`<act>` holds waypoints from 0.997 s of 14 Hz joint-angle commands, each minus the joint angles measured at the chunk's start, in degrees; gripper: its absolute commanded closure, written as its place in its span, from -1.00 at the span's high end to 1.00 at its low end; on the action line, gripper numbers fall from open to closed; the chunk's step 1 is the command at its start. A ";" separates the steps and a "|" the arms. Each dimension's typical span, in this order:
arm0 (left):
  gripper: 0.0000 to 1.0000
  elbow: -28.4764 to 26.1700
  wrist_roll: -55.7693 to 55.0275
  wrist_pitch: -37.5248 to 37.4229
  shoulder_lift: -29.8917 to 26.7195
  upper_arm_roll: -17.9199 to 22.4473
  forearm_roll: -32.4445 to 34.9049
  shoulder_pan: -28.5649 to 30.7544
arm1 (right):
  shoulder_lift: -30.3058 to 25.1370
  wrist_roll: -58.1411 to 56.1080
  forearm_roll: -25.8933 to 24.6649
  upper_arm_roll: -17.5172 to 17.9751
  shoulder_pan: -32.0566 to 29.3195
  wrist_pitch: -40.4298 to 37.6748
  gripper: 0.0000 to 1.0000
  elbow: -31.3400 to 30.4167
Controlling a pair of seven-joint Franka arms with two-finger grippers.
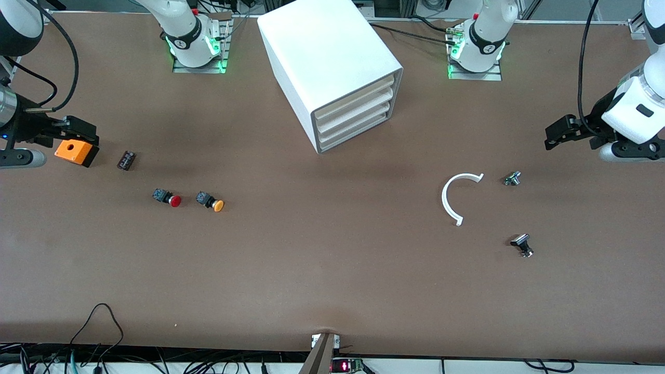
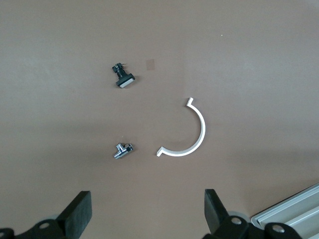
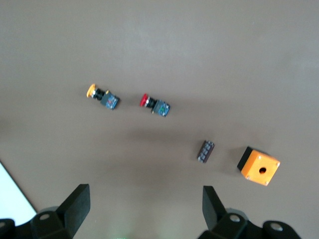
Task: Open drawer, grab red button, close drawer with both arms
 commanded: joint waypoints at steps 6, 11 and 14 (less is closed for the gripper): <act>0.98 2.05 0.46 -1.52 0.87 -0.44 1.28 0.11 | -1.32 3.55 -2.18 1.78 -0.21 0.36 1.00 0.57; 0.98 2.05 0.46 -1.60 0.87 -0.44 1.28 0.11 | -1.32 6.29 -0.41 1.52 -0.21 -0.34 1.00 0.48; 0.98 2.05 0.46 -1.34 0.96 -0.44 1.28 0.19 | -0.97 6.81 -0.15 1.34 -0.47 -0.95 1.00 0.75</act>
